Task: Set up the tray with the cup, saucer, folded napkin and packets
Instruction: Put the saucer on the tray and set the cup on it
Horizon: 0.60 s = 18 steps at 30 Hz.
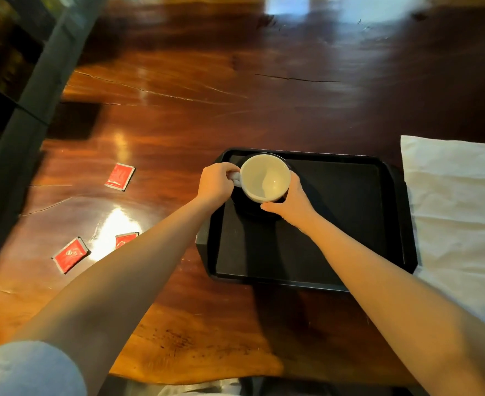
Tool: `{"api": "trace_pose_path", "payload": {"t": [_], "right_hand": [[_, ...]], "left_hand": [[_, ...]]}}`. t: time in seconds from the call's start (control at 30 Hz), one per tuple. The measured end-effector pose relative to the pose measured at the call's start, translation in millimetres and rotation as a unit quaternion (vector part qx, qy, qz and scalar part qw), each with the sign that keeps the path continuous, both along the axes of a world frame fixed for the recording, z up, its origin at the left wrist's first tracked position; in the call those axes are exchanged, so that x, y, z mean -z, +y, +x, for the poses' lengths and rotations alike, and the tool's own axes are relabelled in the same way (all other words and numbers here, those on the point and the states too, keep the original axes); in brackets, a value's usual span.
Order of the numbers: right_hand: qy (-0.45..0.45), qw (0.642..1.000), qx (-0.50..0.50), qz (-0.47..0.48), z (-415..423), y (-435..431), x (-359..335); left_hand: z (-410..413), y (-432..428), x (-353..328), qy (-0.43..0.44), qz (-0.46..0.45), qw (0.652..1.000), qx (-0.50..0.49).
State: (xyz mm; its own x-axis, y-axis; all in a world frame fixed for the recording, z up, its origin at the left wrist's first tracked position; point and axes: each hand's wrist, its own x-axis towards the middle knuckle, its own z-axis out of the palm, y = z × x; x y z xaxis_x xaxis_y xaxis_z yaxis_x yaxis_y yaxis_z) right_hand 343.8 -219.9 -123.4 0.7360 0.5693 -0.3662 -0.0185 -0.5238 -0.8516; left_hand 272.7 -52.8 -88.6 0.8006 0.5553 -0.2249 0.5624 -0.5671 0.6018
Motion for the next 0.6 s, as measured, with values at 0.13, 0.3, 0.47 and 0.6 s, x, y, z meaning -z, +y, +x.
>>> {"api": "trace_pose_path", "payload": {"t": [0.13,0.3,0.47,0.6], "right_hand": [[-0.003,0.999,-0.023,-0.035,8.9,-6.1,-9.8],[0.005,0.994,-0.065,-0.086,26.3,-21.7,-30.6],[-0.011,0.99,-0.081,-0.112,44.3,-53.8,-60.3],[-0.041,0.989,-0.07,-0.126,58.1,-78.7,-88.1]], "left_hand": [[-1.3,-5.2,-2.3,0.01,0.006,1.0,-0.001],[-3.9,-12.5,-19.6,0.008,0.02,1.0,-0.007],[7.2,-27.5,-56.5,-0.022,0.031,0.999,-0.028],[28.0,-56.6,-86.0,-0.065,0.033,0.997,0.034]]}}
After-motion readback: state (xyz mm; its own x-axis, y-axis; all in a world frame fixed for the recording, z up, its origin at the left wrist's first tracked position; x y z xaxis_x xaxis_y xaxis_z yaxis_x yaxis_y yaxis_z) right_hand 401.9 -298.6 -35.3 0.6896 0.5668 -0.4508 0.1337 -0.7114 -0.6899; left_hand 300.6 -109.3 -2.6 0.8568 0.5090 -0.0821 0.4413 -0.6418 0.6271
